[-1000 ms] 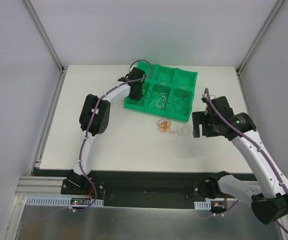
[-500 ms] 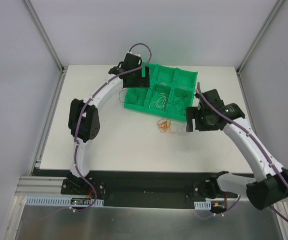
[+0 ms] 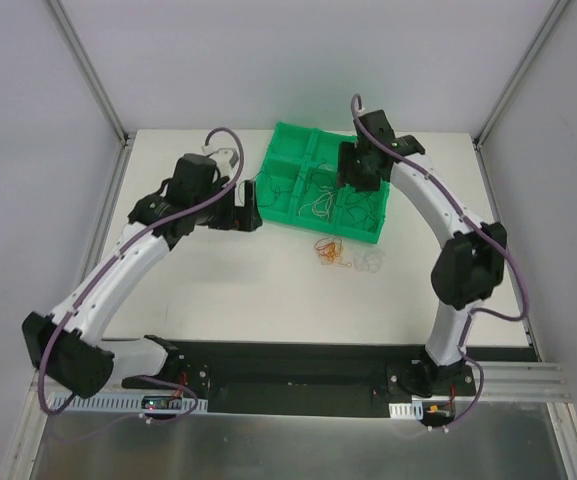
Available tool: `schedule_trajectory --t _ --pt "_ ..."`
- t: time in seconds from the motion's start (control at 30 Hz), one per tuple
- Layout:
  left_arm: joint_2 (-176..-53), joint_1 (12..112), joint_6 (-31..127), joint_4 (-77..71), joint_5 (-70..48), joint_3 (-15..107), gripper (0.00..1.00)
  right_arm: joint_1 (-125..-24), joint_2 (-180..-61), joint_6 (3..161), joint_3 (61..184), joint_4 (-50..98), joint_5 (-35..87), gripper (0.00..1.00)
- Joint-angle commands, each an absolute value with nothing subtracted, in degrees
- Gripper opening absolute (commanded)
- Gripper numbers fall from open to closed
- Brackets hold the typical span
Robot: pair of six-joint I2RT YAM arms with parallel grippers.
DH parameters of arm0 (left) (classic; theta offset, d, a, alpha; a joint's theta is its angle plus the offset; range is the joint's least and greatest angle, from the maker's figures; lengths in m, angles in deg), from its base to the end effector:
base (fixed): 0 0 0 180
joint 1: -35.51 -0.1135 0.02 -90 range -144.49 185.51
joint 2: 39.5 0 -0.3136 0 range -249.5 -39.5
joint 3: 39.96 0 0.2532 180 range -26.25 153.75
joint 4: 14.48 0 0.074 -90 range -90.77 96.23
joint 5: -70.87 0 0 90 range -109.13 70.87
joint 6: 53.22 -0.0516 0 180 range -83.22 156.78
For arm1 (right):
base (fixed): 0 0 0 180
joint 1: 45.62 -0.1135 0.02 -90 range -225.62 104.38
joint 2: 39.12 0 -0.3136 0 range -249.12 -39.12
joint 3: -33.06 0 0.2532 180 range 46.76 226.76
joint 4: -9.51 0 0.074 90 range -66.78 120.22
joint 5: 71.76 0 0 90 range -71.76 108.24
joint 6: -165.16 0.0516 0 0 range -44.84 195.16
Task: Untangle the cables
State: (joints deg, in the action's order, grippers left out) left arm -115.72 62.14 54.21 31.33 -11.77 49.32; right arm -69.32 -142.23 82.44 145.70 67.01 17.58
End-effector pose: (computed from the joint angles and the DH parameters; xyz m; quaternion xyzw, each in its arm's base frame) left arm 0.2627 -0.1391 0.4076 0.1009 0.8707 -0.2316 0.4220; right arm 0.3893 0.1703 0.3676 -0.1313 0.9242 0.0906 0.3470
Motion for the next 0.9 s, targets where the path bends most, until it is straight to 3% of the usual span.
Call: schedule_trajectory --t 0.0,0.23,0.53,0.87 --pt "-101.9 62.3 54.5 36.7 -8.9 38.9 0.95 -69.0 -152.2 83.4 157.0 64.9 15.8 0.58" --pt "-89.6 62.3 54.4 43.3 -12.3 32.4 0.98 -72.5 -162.7 82.8 165.4 61.4 6.8 0.57" --pt "-92.8 62.3 53.0 46.2 -10.4 35.4 0.98 -77.0 -168.8 81.6 165.4 51.7 -10.7 0.58" --pt "-94.3 62.3 51.1 46.8 -10.2 37.0 0.98 -77.7 -172.6 82.1 165.1 46.1 -18.5 0.55"
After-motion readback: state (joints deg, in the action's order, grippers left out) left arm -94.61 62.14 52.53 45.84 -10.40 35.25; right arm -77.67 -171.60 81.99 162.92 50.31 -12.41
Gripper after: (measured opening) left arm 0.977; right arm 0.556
